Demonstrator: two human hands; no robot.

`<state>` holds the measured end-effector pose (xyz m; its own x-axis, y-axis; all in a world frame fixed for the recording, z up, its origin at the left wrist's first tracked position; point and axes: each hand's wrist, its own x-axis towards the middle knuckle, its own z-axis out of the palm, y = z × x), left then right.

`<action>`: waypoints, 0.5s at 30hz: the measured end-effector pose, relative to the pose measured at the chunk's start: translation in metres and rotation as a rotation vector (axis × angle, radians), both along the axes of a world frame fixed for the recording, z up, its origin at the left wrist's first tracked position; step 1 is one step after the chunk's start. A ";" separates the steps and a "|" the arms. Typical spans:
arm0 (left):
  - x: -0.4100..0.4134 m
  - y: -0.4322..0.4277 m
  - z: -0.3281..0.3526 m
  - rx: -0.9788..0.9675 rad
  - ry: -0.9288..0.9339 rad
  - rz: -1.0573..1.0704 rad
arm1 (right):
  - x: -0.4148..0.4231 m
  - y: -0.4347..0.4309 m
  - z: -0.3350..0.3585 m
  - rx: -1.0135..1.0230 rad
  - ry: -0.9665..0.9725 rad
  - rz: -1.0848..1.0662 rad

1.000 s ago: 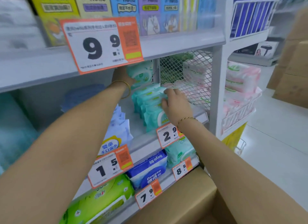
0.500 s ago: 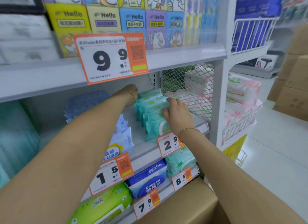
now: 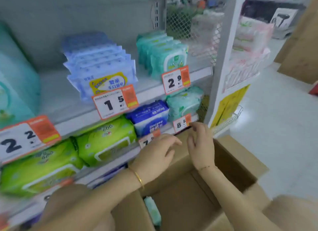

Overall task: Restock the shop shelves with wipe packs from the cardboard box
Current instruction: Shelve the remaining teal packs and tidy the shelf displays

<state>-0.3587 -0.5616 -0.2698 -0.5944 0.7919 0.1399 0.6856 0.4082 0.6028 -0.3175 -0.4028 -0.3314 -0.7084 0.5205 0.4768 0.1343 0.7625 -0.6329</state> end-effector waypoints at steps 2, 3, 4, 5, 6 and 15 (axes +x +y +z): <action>-0.004 -0.009 -0.036 -0.238 0.002 -0.071 | 0.018 -0.013 -0.042 0.003 -0.217 0.039; -0.007 -0.013 -0.052 -0.348 0.030 -0.105 | 0.025 -0.020 -0.061 0.004 -0.345 0.069; -0.009 -0.016 -0.065 -0.439 0.074 -0.136 | 0.031 -0.029 -0.079 0.005 -0.487 0.107; -0.011 -0.017 -0.074 -0.502 0.124 -0.160 | 0.035 -0.037 -0.096 0.003 -0.628 0.149; -0.012 -0.018 -0.080 -0.537 0.162 -0.178 | 0.038 -0.046 -0.115 -0.010 -0.766 0.192; -0.021 -0.037 -0.091 -0.674 0.174 -0.199 | 0.036 -0.118 -0.250 -0.218 -1.376 0.581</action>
